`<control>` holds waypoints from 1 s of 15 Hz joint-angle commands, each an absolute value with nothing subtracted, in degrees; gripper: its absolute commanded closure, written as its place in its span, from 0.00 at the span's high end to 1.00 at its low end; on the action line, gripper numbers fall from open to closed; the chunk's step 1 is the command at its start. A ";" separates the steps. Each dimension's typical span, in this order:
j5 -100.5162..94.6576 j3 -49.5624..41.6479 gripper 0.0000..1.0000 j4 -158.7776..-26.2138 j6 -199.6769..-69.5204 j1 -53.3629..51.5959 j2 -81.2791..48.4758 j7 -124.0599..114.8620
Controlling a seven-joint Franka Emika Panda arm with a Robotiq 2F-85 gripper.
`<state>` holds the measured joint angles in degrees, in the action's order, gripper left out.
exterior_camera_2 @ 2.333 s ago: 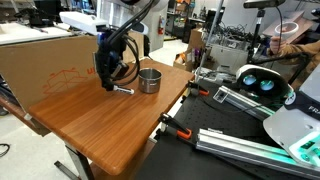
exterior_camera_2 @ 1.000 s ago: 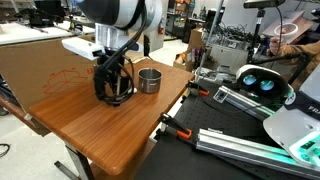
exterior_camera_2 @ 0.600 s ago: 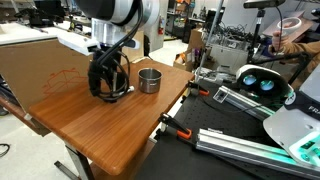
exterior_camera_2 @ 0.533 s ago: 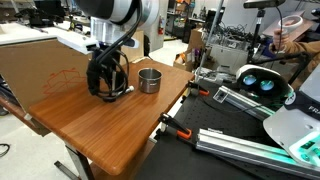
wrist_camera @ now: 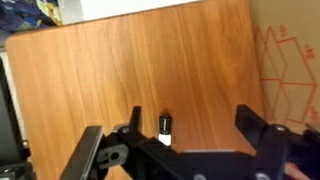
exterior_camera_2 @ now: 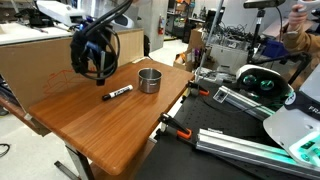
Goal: Remove the black marker from the silver pot
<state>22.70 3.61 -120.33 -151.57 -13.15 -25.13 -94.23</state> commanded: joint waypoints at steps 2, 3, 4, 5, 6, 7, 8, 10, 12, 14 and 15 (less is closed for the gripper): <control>16.32 0.71 1.00 -124.42 -150.89 -16.57 -15.92 -100.78; 15.09 0.75 1.00 -124.72 -150.73 -16.47 -14.46 -102.22; 13.72 0.67 1.00 -124.91 -149.98 -16.24 -13.17 -104.02; 12.52 0.70 1.00 -125.02 -148.66 -15.78 -12.20 -105.45; 14.60 2.54 1.00 -123.70 -150.17 -14.42 -14.08 -102.33; 13.96 2.38 1.00 -124.10 -149.42 -14.26 -13.13 -103.27; 13.67 2.29 1.00 -124.45 -149.29 -14.20 -12.73 -103.62; 13.57 2.29 1.00 -124.87 -149.28 -14.21 -12.70 -103.86; 13.54 2.28 1.00 -124.93 -149.28 -14.21 -12.70 -103.89; 13.53 2.28 1.00 -124.93 -149.28 -14.21 -12.70 -103.91; 13.52 2.28 1.00 -124.93 -149.28 -14.21 -12.70 -103.91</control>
